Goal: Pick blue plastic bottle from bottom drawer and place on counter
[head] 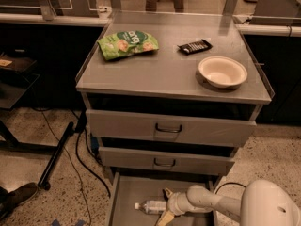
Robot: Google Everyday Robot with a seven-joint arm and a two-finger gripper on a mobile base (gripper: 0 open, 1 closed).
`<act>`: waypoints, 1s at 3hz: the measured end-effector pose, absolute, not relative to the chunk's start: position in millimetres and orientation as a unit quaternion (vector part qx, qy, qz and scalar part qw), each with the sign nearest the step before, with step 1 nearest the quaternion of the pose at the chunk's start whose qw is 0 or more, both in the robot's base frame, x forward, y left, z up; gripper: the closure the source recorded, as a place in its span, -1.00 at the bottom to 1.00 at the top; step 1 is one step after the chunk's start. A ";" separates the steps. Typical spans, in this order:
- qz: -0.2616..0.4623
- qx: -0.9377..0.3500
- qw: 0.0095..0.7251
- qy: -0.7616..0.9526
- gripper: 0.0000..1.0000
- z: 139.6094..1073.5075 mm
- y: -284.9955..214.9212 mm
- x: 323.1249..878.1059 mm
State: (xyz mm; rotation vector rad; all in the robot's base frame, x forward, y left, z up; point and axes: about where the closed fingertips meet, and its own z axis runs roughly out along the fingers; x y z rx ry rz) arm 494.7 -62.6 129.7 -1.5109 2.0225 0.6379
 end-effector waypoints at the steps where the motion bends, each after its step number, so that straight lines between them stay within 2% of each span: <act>1: 0.236 -0.559 0.266 0.749 -0.62 129.7 -62.6 494.7; 3: 0.236 -0.559 0.266 0.749 0.31 129.7 -62.5 494.6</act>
Offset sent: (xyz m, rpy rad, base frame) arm 0.0000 0.0000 0.0000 0.0000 0.0000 0.0000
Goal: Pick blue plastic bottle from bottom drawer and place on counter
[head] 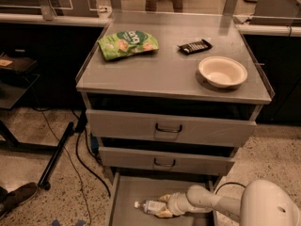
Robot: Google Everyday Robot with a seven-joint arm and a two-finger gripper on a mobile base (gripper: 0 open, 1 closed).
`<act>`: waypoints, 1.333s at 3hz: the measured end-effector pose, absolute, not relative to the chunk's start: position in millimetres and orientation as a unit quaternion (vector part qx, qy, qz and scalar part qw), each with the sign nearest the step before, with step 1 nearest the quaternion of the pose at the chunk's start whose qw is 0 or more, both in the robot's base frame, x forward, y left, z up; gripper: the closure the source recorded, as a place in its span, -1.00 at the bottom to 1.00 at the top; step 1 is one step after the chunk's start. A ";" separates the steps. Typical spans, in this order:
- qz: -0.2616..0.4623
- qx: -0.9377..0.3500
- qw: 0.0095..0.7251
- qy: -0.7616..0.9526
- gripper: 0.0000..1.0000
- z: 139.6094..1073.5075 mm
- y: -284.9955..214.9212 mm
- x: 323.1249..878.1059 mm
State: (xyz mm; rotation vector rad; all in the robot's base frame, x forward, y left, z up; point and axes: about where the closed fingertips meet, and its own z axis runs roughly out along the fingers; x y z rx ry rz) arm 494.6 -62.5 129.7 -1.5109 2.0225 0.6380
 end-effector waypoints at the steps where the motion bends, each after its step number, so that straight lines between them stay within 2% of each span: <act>1: 0.236 -0.559 0.266 0.749 0.78 129.7 -62.5 494.6; 2: 0.236 -0.559 0.266 0.749 1.00 129.7 -62.5 494.6; 4: 0.235 -0.514 0.287 0.774 1.00 162.9 -81.1 487.2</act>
Offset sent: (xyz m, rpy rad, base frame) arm 0.0000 0.0000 0.0000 0.0000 0.0000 0.0000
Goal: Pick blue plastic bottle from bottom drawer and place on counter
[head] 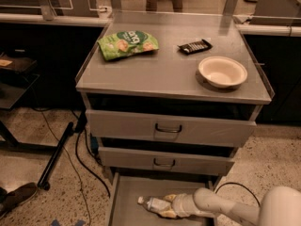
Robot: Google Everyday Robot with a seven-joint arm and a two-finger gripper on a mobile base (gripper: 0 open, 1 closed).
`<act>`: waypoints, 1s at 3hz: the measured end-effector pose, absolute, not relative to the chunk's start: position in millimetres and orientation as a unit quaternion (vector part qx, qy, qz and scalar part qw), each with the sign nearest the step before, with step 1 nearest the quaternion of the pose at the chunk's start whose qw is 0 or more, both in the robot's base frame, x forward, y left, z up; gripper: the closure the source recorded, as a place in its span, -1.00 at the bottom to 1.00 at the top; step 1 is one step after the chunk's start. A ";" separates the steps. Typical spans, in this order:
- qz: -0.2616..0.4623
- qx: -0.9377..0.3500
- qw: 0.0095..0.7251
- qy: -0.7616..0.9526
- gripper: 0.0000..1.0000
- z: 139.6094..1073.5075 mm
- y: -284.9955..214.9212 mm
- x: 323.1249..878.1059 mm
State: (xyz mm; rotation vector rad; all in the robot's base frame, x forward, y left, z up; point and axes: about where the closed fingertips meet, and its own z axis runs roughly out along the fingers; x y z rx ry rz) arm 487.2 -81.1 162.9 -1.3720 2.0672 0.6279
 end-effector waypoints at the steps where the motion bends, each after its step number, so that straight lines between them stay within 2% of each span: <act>1: 0.226 -0.495 0.293 0.786 1.00 194.2 -95.3 474.4; 2: 0.206 -0.473 0.302 0.802 1.00 258.7 -122.6 439.1; 3: 0.206 -0.473 0.302 0.802 1.00 258.9 -122.6 439.0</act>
Offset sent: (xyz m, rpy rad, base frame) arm -0.0486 -0.0519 0.1029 -0.0367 -0.0215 -0.1514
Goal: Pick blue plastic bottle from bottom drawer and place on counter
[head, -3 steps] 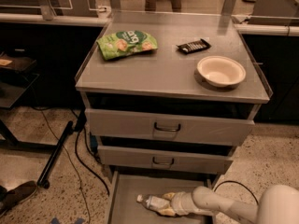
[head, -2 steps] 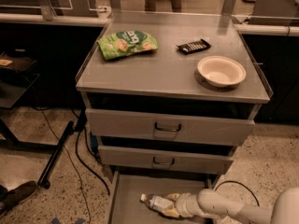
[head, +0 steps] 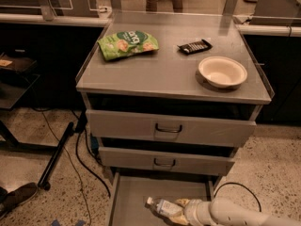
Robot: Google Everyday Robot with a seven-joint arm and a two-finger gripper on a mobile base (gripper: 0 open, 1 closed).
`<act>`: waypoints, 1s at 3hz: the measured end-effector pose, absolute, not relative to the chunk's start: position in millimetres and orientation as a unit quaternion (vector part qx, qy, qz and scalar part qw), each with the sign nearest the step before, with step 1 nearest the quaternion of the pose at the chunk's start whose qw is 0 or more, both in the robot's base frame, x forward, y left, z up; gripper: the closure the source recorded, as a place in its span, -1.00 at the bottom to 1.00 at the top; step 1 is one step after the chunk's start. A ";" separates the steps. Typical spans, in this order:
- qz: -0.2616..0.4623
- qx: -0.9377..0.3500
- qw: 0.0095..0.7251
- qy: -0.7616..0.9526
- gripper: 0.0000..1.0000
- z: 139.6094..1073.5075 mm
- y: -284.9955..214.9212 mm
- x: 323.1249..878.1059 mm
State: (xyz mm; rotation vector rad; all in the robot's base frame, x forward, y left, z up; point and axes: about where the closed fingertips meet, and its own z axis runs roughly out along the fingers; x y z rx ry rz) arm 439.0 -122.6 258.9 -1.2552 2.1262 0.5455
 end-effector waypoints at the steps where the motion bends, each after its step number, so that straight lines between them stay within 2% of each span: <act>1: 0.197 -0.467 0.283 0.814 1.00 281.1 -124.7 434.8; 3: 0.134 -0.474 0.292 0.820 1.00 407.1 -133.7 433.3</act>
Offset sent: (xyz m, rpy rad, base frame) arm -0.0176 -0.0154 0.1557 -0.1430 0.0311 -0.1027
